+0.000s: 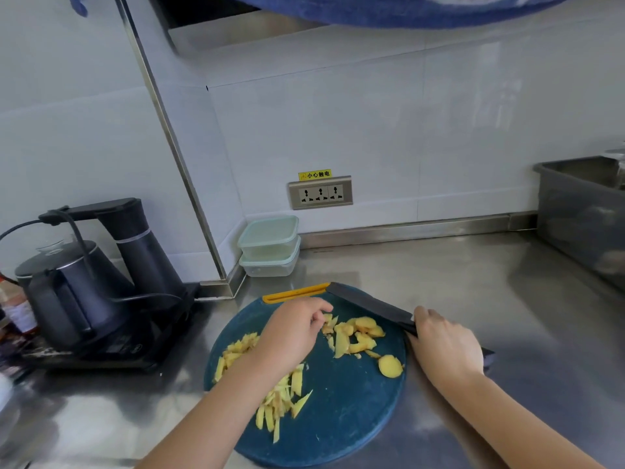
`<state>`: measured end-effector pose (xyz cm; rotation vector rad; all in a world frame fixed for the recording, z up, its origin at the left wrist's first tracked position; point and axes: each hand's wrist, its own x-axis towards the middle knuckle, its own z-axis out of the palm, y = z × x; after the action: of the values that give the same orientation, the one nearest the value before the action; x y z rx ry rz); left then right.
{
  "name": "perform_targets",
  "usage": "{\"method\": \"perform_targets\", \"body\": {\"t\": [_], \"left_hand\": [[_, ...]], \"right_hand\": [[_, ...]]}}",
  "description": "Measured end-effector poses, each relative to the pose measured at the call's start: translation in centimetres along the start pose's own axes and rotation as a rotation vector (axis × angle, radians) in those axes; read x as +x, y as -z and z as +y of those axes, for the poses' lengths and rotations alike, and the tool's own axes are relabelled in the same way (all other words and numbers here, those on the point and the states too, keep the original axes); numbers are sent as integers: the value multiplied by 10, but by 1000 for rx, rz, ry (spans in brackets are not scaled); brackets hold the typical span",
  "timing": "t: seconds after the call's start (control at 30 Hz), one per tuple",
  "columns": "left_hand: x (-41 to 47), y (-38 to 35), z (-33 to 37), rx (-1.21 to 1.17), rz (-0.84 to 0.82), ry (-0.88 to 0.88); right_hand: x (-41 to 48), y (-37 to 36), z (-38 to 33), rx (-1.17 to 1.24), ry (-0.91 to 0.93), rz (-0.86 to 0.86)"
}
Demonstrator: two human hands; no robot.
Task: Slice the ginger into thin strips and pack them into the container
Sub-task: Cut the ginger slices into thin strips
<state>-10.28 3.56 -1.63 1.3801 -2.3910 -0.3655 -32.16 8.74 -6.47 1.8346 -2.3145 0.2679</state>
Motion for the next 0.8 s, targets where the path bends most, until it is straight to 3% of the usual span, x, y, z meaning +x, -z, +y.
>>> {"method": "perform_targets", "body": {"t": [0.13, 0.5, 0.8], "left_hand": [[19, -9, 12, 43, -73, -64], [46, -31, 24, -154, -139, -109], [48, -36, 33, -105, -218, -89]], "right_hand": [[-5, -9, 1, -73, -6, 25], [0, -23, 4, 144, -20, 211], [-1, -16, 4, -72, -45, 38]]}}
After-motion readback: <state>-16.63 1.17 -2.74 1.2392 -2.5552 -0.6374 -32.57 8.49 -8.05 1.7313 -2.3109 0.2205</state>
